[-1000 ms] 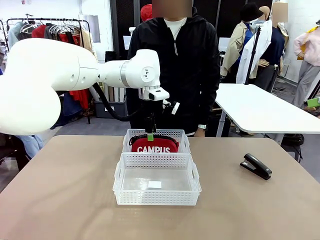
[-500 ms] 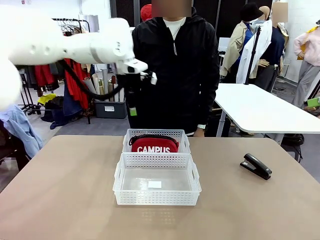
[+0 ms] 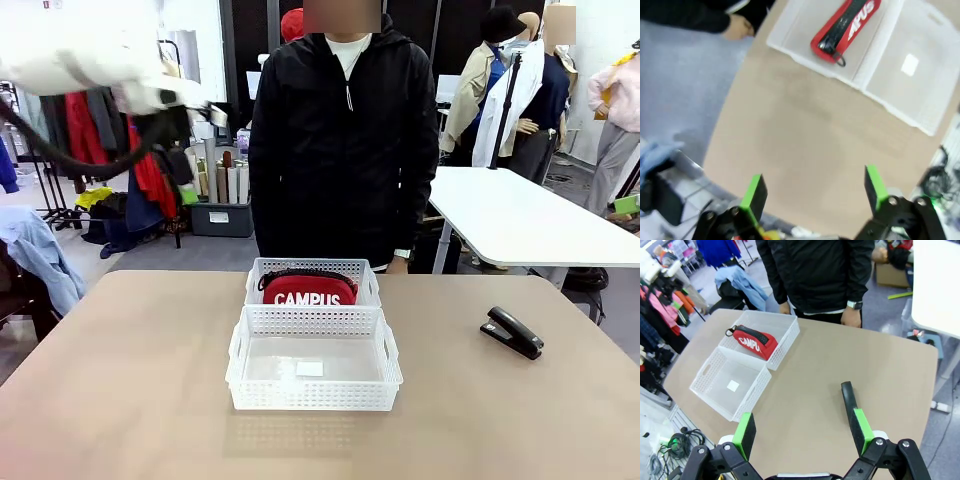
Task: Distribute items into two baskets.
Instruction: Pick up the Stapler that the person points to.
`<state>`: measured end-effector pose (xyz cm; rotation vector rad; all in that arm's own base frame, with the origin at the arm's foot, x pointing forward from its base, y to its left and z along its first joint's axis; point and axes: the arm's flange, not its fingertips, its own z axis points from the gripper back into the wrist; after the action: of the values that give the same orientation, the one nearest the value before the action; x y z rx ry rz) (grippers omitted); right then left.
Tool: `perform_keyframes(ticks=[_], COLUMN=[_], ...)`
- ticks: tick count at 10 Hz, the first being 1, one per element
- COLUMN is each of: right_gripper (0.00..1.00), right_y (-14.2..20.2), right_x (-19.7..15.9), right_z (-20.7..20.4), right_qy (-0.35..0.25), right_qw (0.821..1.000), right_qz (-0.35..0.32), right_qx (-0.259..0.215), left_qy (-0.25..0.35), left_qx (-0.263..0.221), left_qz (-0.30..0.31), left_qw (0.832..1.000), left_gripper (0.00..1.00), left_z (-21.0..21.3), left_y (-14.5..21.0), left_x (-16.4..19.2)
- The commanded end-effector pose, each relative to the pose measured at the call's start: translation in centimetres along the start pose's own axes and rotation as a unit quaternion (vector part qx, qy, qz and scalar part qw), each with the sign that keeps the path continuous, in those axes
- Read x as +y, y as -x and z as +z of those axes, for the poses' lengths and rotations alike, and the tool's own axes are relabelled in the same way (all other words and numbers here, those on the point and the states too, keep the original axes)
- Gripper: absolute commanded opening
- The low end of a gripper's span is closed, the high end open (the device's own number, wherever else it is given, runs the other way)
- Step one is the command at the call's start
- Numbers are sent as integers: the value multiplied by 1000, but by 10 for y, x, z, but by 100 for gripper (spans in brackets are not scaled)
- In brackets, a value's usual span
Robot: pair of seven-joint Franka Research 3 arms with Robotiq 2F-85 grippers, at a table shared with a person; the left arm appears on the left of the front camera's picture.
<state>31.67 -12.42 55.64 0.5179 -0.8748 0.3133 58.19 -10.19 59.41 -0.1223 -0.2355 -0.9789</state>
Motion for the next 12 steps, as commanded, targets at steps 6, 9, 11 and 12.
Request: perform_keyframes(ticks=[6, 9, 11, 12], right_gripper=[100, 100, 100, 100], right_y=[-2, -2, -2, -2], right_x=[1, 1, 1, 1], right_z=[-1, -1, -1, -1], right_qy=[-5, -5, -5, -5], right_qw=[1000, 1000, 1000, 1000], right_qz=[-1, -1, -1, -1], right_qx=[-6, -6, -6, -6], left_qy=[31, 58, 86, 87], left_qx=[-242, -324, -359, -360], left_qz=[92, 105, 86, 79], left_qw=[965, 939, 926, 926], left_gripper=[100, 100, 100, 100], left_z=[-3, -15, -20, -24], left_y=[211, 263, 265, 267], left_x=[-53, -55, -48, -44])
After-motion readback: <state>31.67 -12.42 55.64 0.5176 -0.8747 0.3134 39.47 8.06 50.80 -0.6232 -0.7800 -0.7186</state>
